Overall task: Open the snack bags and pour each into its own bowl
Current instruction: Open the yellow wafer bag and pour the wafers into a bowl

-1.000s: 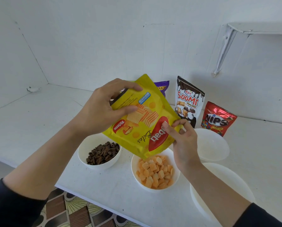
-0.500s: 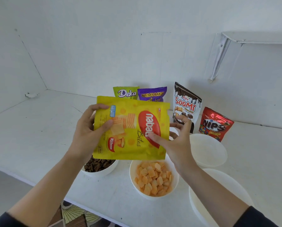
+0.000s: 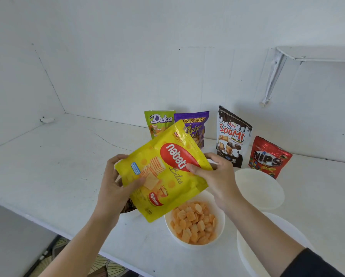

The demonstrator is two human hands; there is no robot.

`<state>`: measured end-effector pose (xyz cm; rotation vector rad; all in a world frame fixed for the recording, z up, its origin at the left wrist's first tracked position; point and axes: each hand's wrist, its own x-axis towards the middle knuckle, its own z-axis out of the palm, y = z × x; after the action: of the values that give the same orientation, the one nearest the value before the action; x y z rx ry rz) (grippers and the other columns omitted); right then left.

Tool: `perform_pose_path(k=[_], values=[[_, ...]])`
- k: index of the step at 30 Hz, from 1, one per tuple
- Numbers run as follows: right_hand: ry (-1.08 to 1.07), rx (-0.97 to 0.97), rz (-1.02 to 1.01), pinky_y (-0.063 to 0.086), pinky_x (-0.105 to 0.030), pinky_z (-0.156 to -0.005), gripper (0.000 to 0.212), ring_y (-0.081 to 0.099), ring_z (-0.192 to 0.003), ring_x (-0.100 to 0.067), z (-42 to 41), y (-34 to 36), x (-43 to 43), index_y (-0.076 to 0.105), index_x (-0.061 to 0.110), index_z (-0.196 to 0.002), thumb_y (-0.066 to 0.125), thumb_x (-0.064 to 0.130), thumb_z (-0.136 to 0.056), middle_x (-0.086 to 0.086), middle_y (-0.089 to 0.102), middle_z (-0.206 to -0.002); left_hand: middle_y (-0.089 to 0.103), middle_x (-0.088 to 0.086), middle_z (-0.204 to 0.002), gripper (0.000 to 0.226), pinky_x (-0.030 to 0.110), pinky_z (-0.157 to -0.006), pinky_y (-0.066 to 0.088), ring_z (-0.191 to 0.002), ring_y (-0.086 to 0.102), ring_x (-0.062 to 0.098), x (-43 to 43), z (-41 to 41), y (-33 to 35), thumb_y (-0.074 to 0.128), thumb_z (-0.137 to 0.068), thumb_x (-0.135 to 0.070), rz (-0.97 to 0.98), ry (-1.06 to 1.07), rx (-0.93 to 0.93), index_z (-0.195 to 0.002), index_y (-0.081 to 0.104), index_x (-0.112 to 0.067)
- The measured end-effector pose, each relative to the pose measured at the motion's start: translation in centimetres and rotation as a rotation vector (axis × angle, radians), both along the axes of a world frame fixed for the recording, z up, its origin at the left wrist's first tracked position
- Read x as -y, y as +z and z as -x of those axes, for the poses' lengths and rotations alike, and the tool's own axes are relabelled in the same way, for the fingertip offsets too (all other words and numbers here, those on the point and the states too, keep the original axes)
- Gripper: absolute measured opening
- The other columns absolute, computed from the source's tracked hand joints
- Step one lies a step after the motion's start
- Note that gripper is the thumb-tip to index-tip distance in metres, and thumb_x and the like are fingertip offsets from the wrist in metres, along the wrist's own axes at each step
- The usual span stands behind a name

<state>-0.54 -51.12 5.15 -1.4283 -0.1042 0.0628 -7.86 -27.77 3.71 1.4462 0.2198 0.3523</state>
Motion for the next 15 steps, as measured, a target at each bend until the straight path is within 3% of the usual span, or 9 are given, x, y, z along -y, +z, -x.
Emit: perform_pose_path(k=[2, 4, 6, 8, 11, 13, 15], values=[[0.017, 0.073, 0.108, 0.063, -0.042, -0.073, 0.036, 0.076, -0.080, -0.027, -0.7, 1.0, 0.4, 0.076, 0.011, -0.099, 0.091, 0.008, -0.066, -0.008, 0.079, -0.088, 0.069, 0.000, -0.111, 0.059, 0.037, -0.075, 0.062, -0.101, 0.071, 0.017, -0.9, -0.2, 0.6, 0.094, -0.068, -0.019, -0.217, 0.024, -0.003, -0.113, 0.061, -0.037], [0.057, 0.157, 0.218, 0.062, -0.045, -0.074, 0.030, 0.076, -0.079, -0.027, -1.3, 2.1, 0.7, 0.079, 0.014, -0.093, 0.091, 0.011, -0.065, -0.006, 0.079, -0.085, 0.066, -0.007, -0.112, 0.040, 0.039, -0.086, 0.057, -0.103, 0.067, 0.007, -1.9, -0.6, 1.5, 0.086, -0.066, -0.033, -0.510, 0.025, 0.020, -0.101, 0.067, -0.040], [0.136, 0.231, 0.290, 0.061, -0.051, -0.078, 0.031, 0.075, -0.084, -0.030, -1.6, 3.3, 0.8, 0.081, 0.014, -0.092, 0.092, 0.018, -0.064, -0.006, 0.079, -0.087, 0.062, -0.011, -0.115, 0.029, 0.040, -0.095, 0.050, -0.106, 0.064, 0.003, -2.4, -0.8, 2.6, 0.084, -0.075, -0.027, -0.702, -0.050, 0.052, -0.096, 0.070, -0.042], [0.238, 0.291, 0.353, 0.059, -0.055, -0.080, 0.035, 0.074, -0.088, -0.031, -1.8, 4.5, 0.7, 0.081, 0.016, -0.093, 0.091, 0.027, -0.062, -0.006, 0.079, -0.091, 0.057, -0.014, -0.122, 0.031, 0.033, -0.097, 0.045, -0.117, 0.057, 0.002, -2.4, -1.0, 4.1, 0.083, -0.083, -0.019, -0.830, -0.141, 0.105, -0.099, 0.071, -0.043], [0.360, 0.366, 0.407, 0.062, -0.038, -0.075, 0.028, 0.076, -0.085, -0.018, -2.0, 6.4, 0.5, 0.080, 0.022, -0.094, 0.089, 0.021, -0.067, 0.002, 0.079, -0.090, 0.052, -0.013, -0.132, 0.023, 0.031, -0.099, 0.043, -0.128, 0.051, 0.003, -1.9, -1.6, 6.6, 0.080, -0.086, -0.027, -0.823, -0.253, 0.149, -0.105, 0.072, -0.039], [0.394, 0.418, 0.393, 0.058, -0.023, -0.067, 0.028, 0.075, -0.081, -0.011, -2.3, 7.5, 0.0, 0.079, 0.024, -0.093, 0.089, 0.013, -0.069, 0.006, 0.079, -0.088, 0.061, -0.005, -0.125, 0.017, 0.032, -0.093, 0.052, -0.123, 0.060, 0.015, -1.5, -1.9, 7.8, 0.076, -0.089, -0.022, -0.674, -0.317, 0.167, -0.105, 0.073, -0.025], [0.323, 0.451, 0.310, 0.058, -0.023, -0.067, 0.034, 0.075, -0.083, -0.010, -2.8, 8.0, -0.9, 0.077, 0.024, -0.093, 0.091, 0.011, -0.065, 0.005, 0.079, -0.089, 0.071, 0.006, -0.112, 0.013, 0.031, -0.082, 0.060, -0.113, 0.069, 0.023, -1.2, -1.5, 8.6, 0.070, -0.090, -0.006, -0.454, -0.329, 0.198, -0.102, 0.070, -0.008]])
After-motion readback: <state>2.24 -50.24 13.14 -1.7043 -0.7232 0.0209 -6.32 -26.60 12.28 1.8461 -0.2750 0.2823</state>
